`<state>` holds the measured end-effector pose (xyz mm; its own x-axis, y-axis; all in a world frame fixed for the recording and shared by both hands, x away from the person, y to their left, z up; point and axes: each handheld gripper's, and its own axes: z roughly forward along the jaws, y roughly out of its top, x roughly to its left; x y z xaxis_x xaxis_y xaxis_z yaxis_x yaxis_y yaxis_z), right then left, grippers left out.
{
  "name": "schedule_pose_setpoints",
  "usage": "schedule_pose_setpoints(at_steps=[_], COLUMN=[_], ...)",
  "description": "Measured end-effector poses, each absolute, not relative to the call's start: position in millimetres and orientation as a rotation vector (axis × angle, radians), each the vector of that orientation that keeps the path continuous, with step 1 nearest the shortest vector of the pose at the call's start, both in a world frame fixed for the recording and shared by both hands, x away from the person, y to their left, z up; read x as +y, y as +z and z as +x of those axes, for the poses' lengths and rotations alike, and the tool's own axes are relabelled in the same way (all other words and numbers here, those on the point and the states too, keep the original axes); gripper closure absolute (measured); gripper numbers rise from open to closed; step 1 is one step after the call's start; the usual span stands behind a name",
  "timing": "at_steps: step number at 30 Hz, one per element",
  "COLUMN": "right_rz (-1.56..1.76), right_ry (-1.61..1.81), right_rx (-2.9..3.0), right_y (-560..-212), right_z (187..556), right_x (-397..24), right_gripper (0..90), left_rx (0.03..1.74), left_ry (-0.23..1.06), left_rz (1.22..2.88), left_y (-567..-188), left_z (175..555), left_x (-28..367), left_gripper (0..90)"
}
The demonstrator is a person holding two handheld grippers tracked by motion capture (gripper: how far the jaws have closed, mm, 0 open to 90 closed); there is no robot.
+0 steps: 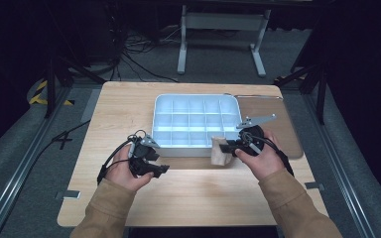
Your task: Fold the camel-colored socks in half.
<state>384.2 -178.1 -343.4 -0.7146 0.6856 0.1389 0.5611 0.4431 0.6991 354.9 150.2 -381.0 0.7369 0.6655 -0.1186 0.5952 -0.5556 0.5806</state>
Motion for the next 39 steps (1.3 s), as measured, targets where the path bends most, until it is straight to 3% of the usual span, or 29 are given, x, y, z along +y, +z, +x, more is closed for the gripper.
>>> schedule_pose_setpoints(at_steps=[39], right_rz=[1.132], right_ry=[0.938], right_rx=[2.430], right_y=[-322.3], right_z=[458.4], right_x=[-198.7], right_gripper=[75.3], left_rx=[0.979], left_ry=[0.121], left_rz=[2.293], left_y=[-378.0], left_z=[360.9], left_x=[163.6], left_gripper=[46.4])
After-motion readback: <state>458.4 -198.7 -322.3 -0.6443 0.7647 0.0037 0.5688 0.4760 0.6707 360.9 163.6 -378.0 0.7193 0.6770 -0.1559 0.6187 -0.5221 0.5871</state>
